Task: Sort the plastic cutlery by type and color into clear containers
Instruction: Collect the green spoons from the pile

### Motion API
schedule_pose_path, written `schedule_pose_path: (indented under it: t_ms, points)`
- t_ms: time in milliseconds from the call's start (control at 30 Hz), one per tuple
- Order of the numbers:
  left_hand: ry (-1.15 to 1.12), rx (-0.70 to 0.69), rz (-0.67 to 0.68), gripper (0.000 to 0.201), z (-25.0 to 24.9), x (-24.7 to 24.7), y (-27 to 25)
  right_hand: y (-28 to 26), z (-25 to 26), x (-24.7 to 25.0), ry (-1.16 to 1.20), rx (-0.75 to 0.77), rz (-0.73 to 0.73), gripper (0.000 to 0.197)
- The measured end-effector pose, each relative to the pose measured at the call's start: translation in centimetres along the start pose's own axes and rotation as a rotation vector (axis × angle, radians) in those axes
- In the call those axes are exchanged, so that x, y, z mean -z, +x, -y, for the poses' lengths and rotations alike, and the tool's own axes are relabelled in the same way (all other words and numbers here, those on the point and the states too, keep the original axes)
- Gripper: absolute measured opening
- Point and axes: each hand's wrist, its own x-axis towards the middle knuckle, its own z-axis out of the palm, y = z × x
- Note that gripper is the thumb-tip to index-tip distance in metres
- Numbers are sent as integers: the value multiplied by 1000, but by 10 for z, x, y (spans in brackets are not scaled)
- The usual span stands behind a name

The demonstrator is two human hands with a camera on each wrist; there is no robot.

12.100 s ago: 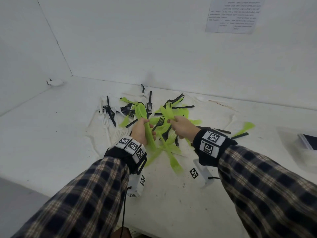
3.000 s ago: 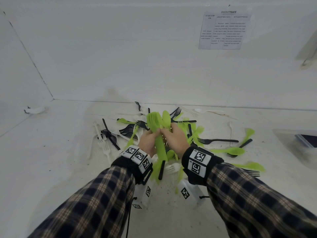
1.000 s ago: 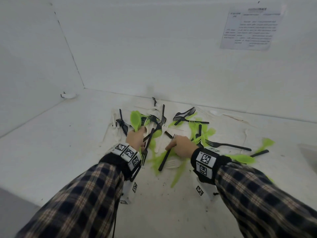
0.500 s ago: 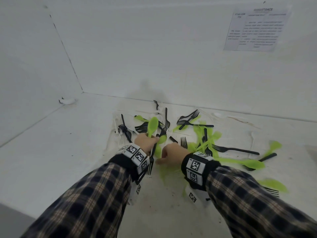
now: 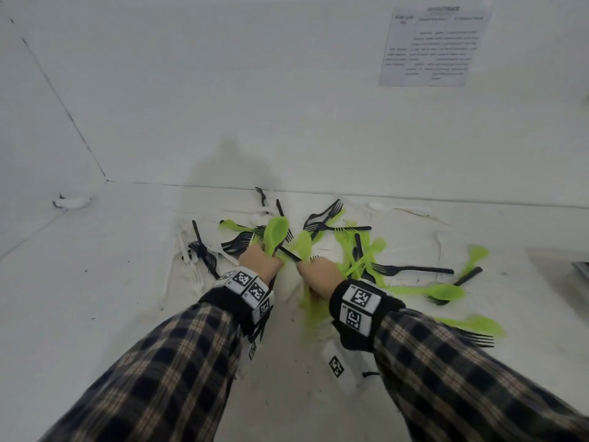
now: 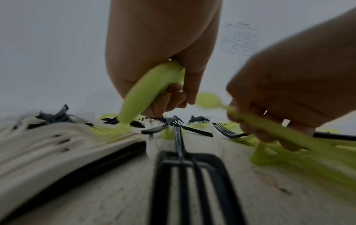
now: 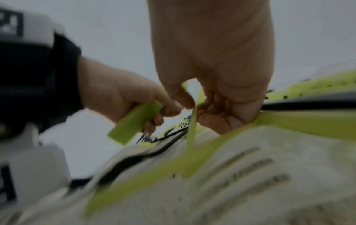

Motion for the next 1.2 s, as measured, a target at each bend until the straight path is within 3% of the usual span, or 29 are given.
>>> schedule_pose_path:
  t_ms: [67,133,367,500,600,767,800,900,967,1100,1200]
  points:
    - [67,-46,12,23,0,-5,4,1,-1,4,385,-75,-56,20]
    - [149,-81,31,24,1,-9,8,5,-2,8,589,-123,-84,11]
    - [372,-229,151,25,-2,-16,27,21,-11,15,370,-89,-179,16]
    - [496,-224,235,35,-2,-16,31,25,-17,21,297,-64,-160,18]
    - [468,-200,243,43,-3,-15,33,32,-19,21,242,-49,-168,21]
    - [364,-221,147,24,-10,-5,29,35,-13,21,202,48,-151,11]
    - [342,-221,146,24,-10,-2,28,34,-12,21,205,71,-131,17]
    - [237,-186,137,27,-12,4,25,32,-8,21,142,181,-110,33]
    - [209,-162,115,34,-12,6,25,29,-5,20,101,230,-113,31]
    - [126,-166,22,34,-10,11,21,28,-4,15,13,168,-124,26]
    - [17,-196,-59,31,-10,15,15,27,-5,14,-70,235,-151,37]
